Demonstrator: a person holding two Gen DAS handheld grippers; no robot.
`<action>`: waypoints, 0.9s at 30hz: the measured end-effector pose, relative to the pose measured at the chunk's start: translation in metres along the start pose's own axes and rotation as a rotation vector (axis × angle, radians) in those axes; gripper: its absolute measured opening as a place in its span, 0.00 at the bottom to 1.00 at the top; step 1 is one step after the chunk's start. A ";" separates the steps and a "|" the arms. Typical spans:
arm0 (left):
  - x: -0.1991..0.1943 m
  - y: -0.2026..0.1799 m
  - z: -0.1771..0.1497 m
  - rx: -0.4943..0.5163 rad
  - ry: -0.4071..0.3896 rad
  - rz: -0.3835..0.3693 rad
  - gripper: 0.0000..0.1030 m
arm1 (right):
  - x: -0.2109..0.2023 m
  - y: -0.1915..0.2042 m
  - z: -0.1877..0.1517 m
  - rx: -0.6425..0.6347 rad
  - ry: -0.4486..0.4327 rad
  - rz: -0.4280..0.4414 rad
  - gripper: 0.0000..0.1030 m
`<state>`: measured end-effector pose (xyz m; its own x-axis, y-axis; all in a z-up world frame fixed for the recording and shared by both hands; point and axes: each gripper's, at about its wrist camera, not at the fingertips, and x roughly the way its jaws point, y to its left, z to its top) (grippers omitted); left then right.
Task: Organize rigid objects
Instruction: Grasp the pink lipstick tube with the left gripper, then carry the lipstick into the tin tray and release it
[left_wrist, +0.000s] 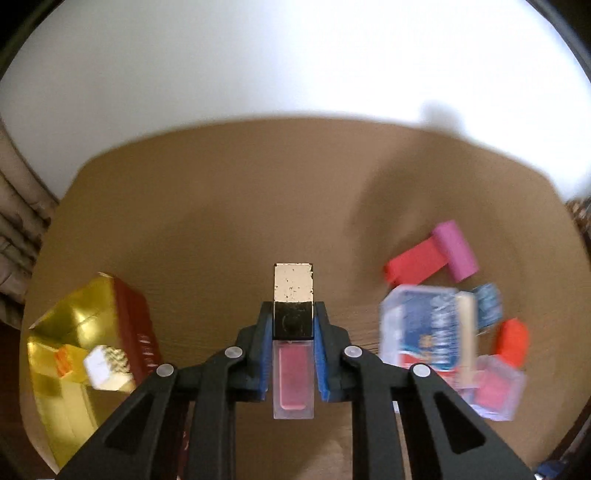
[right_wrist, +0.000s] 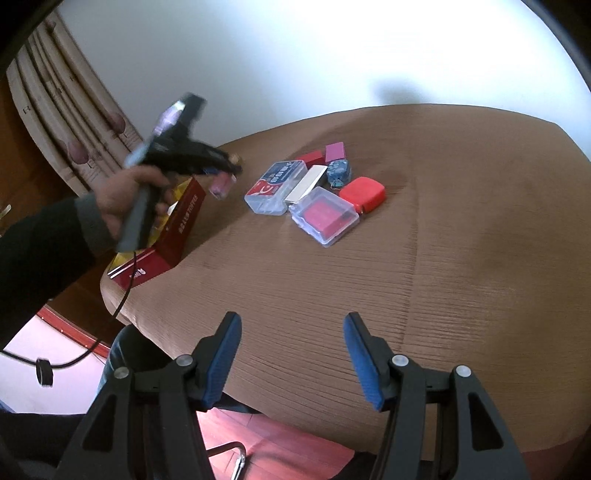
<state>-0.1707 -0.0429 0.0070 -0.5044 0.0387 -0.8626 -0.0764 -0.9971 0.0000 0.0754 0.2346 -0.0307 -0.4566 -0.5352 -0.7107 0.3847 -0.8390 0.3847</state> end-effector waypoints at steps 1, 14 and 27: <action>-0.010 0.002 0.000 -0.007 -0.021 -0.003 0.16 | 0.002 0.001 -0.001 -0.001 0.004 -0.003 0.58; -0.122 0.052 -0.020 -0.075 -0.254 0.203 0.17 | 0.017 0.014 -0.018 -0.008 0.066 0.006 0.58; -0.130 0.099 -0.052 -0.147 -0.236 0.334 0.17 | 0.017 0.028 -0.022 -0.037 0.081 0.030 0.58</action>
<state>-0.0682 -0.1498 0.0932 -0.6648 -0.2908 -0.6881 0.2389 -0.9555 0.1730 0.0963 0.2041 -0.0450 -0.3786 -0.5495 -0.7448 0.4273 -0.8176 0.3861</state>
